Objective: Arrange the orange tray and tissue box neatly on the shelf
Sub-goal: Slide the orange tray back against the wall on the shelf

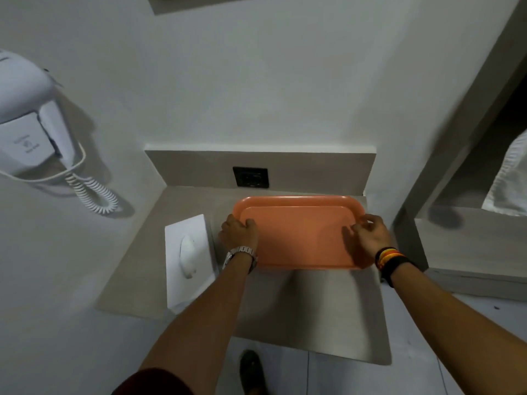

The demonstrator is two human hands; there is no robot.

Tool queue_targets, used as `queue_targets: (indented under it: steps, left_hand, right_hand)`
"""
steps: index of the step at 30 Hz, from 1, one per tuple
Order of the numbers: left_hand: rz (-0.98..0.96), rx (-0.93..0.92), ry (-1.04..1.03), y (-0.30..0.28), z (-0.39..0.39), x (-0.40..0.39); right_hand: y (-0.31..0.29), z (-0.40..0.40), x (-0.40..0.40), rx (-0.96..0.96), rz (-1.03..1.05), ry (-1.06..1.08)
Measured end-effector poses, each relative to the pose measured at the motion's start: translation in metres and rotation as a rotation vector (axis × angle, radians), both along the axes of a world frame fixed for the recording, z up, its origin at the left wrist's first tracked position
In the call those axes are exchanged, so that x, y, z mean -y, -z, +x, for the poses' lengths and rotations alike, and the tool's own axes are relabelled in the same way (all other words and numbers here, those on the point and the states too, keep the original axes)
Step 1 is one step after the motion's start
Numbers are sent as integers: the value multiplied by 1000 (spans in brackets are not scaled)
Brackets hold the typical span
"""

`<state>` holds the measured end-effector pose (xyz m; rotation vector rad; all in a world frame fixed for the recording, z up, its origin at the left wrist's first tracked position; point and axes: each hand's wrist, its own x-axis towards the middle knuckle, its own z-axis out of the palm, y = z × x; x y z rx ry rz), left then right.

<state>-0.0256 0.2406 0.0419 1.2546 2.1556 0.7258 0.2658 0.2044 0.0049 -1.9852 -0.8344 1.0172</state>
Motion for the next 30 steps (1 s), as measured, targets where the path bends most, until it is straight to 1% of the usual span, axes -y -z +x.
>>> queue_targets:
  steps: [4, 10, 14, 19, 25, 28, 30]
  left_hand:
    - [-11, 107, 30, 8, -27, -43]
    - [-73, 122, 97, 33, -60, -90]
    - [-147, 142, 96, 49, -70, -107]
    - [-129, 163, 89, 64, -77, -119]
    - [-135, 90, 134, 74, -78, -117]
    - [-123, -9, 203, 76, -74, -105]
    - [-105, -95, 267, 77, -71, -91]
  right_hand:
    - [6, -36, -24, -40, 20, 118]
    - [26, -81, -49, -39, -4, 245]
    - [34, -97, -59, -28, -17, 269]
    - [39, -105, -72, 35, -27, 260]
    - [43, -106, -73, 50, -37, 224]
    - [40, -109, -66, 29, -21, 201]
    - [36, -115, -58, 52, 3, 165]
